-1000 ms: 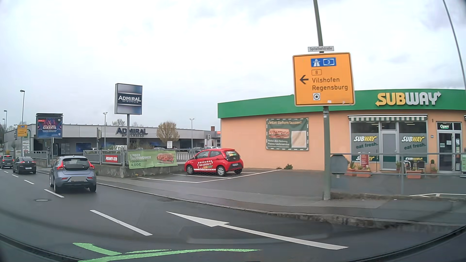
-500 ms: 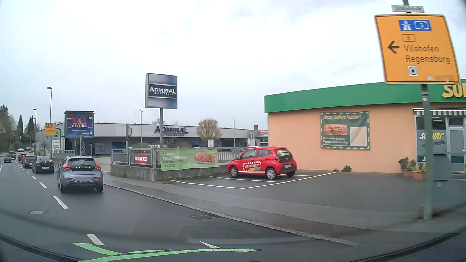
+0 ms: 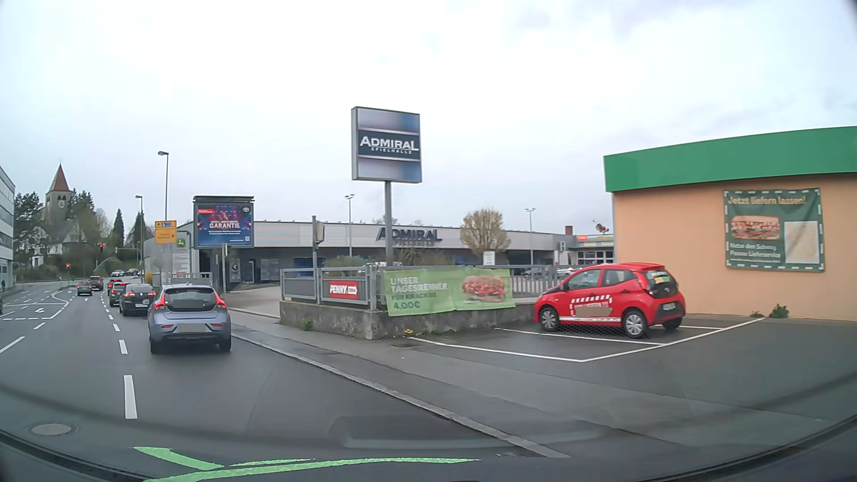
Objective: Follow the waypoints while adhering to traffic rules and regulations
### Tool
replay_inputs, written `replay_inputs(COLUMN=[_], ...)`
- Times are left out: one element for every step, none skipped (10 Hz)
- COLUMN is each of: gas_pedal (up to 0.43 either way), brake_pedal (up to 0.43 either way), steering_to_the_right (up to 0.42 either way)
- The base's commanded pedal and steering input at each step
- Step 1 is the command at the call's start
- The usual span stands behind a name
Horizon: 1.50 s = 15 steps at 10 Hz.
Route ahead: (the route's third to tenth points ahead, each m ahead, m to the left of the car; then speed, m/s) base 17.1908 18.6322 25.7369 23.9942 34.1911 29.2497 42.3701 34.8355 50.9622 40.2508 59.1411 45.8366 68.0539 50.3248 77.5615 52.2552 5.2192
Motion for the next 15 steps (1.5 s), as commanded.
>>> replay_inputs(gas_pedal=[0.000, 0.000, 0.000, 0.000, 0.000, 0.000, 0.000, 0.000, 0.000, 0.000, 0.000, 0.000, 0.000, 0.000, 0.000], brake_pedal=[0.067, 0.067, 0.067, 0.079, 0.091, 0.110, 0.122, 0.122, 0.122, 0.122, 0.122, 0.122, 0.122, 0.122, 0.122], steering_to_the_right=[-0.306, -0.306, -0.303, -0.294, -0.288, -0.286, -0.281, -0.273, -0.262, -0.253, -0.240, -0.228, -0.215, -0.204, -0.190])
